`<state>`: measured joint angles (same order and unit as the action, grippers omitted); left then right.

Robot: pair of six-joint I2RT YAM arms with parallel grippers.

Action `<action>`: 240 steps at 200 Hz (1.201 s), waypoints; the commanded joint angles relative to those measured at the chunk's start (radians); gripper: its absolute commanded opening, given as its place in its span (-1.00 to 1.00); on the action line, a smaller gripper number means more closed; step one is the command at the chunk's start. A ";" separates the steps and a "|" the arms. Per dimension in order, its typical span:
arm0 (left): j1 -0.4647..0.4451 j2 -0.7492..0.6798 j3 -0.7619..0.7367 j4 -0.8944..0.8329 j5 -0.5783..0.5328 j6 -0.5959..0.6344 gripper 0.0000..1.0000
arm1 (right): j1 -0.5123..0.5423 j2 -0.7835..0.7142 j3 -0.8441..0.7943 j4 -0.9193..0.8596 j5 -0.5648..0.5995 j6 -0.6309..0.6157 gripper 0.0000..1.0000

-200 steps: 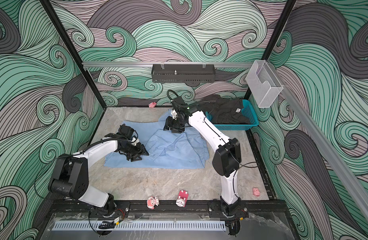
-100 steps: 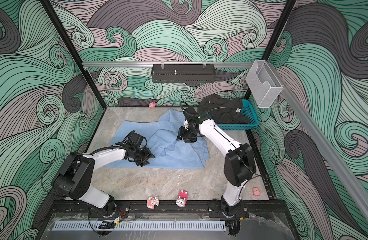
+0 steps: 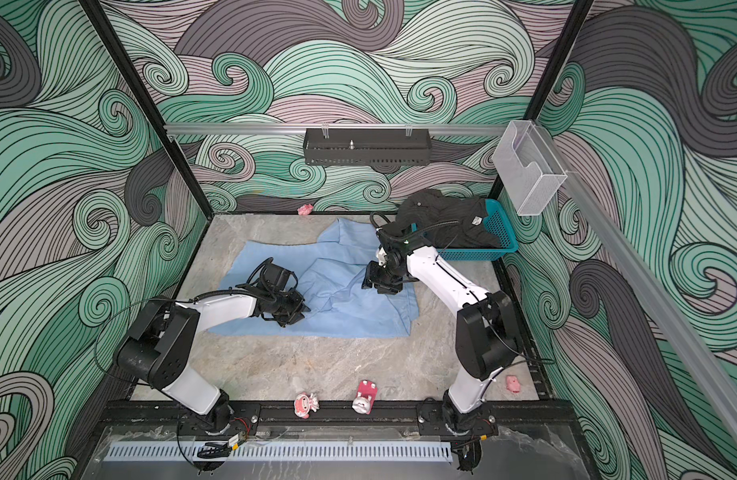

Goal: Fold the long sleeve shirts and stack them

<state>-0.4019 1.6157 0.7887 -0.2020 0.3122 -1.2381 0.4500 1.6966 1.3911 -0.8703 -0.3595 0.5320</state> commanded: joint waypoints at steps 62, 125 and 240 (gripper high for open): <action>0.098 -0.081 0.302 -0.285 0.045 0.247 -1.00 | -0.008 -0.087 -0.255 0.115 -0.050 0.035 0.02; 0.290 -0.148 0.425 -0.551 0.231 0.572 -1.00 | -0.034 0.022 -0.349 0.178 -0.060 0.068 -0.52; 0.567 -0.232 0.301 -0.774 0.187 0.779 -1.00 | -0.138 0.039 -0.405 0.194 -0.037 0.080 -1.00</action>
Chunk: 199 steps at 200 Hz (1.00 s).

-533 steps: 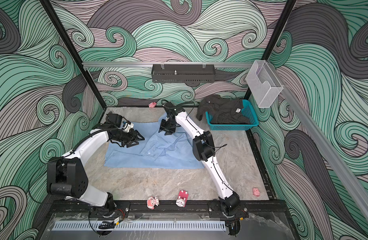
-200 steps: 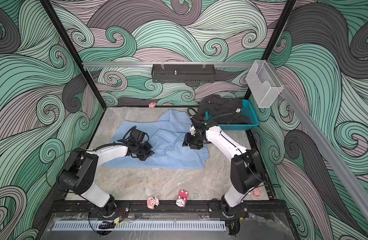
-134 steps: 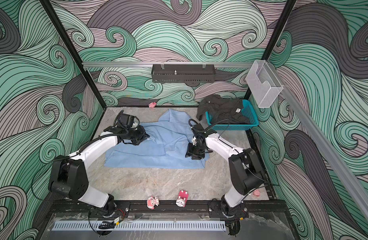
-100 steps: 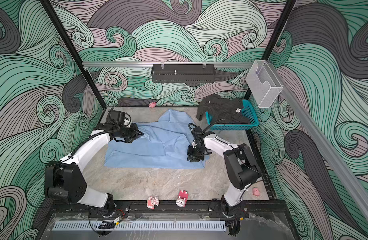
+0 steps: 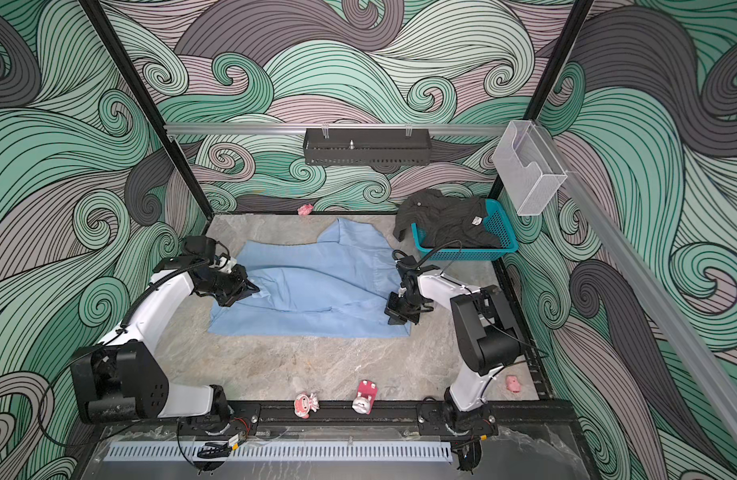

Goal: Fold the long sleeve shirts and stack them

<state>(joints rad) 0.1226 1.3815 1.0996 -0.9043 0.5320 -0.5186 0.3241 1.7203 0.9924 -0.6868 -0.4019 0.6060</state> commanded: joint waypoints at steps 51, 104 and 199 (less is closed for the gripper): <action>0.097 0.068 0.015 -0.099 -0.039 0.065 -1.00 | -0.034 0.041 0.004 0.012 0.015 0.004 -1.00; 0.158 0.060 0.082 -0.214 -0.090 0.106 -1.00 | -0.042 0.056 0.001 0.013 0.042 0.001 -1.00; 0.179 0.182 0.118 -0.300 -0.327 0.143 -1.00 | -0.067 0.061 -0.014 0.009 0.063 -0.011 -1.00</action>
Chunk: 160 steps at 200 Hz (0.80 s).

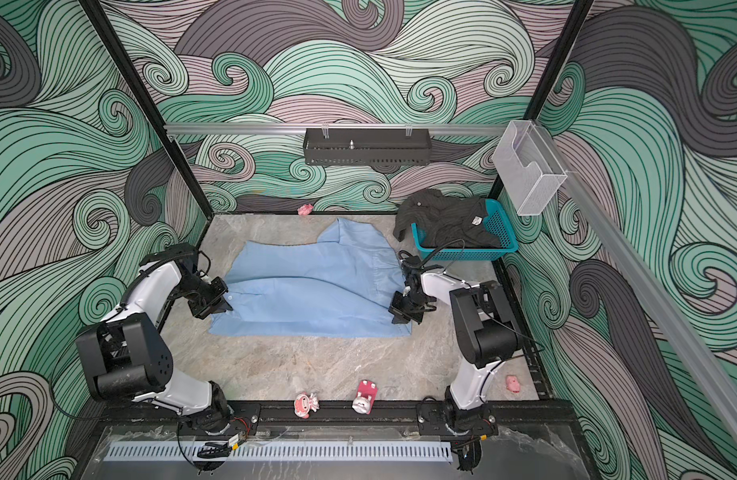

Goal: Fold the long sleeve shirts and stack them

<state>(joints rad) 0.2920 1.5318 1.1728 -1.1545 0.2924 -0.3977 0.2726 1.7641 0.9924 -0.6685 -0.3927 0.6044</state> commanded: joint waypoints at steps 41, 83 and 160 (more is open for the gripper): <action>0.008 0.101 0.037 -0.019 -0.108 0.021 -1.00 | -0.020 0.019 -0.012 -0.013 0.056 -0.020 -1.00; 0.008 0.142 0.019 0.015 -0.099 0.017 -1.00 | -0.021 0.024 -0.003 -0.014 0.052 -0.022 -1.00; 0.009 0.216 0.025 0.037 -0.182 0.012 -1.00 | -0.026 0.031 0.001 -0.024 0.065 -0.031 -1.00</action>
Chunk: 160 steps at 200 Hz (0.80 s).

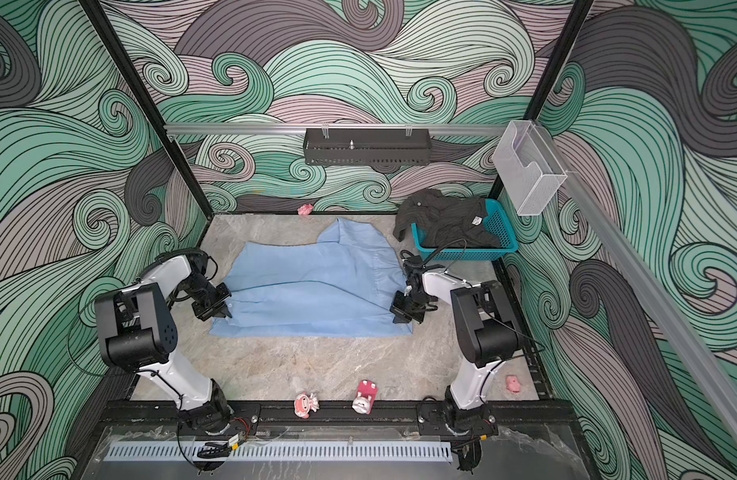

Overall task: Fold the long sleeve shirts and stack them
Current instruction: 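Lift the near hem with both grippers and carry it toward the far edge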

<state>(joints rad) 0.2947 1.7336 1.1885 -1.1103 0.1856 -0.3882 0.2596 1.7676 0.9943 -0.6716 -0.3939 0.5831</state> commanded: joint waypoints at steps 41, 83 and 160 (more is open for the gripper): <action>0.006 0.043 0.024 -0.025 -0.117 0.006 -1.00 | -0.020 0.015 -0.003 -0.032 0.080 -0.017 -1.00; 0.006 0.079 0.037 -0.031 -0.124 0.007 -1.00 | -0.019 -0.017 -0.017 -0.047 0.087 -0.025 -1.00; -0.012 -0.069 0.066 -0.012 -0.032 -0.001 -0.05 | 0.037 -0.210 0.044 -0.167 0.082 -0.090 -0.41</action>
<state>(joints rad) 0.2943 1.7905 1.2087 -1.1130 0.1184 -0.3832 0.2619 1.6623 0.9707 -0.7361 -0.3492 0.5343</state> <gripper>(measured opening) 0.432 0.234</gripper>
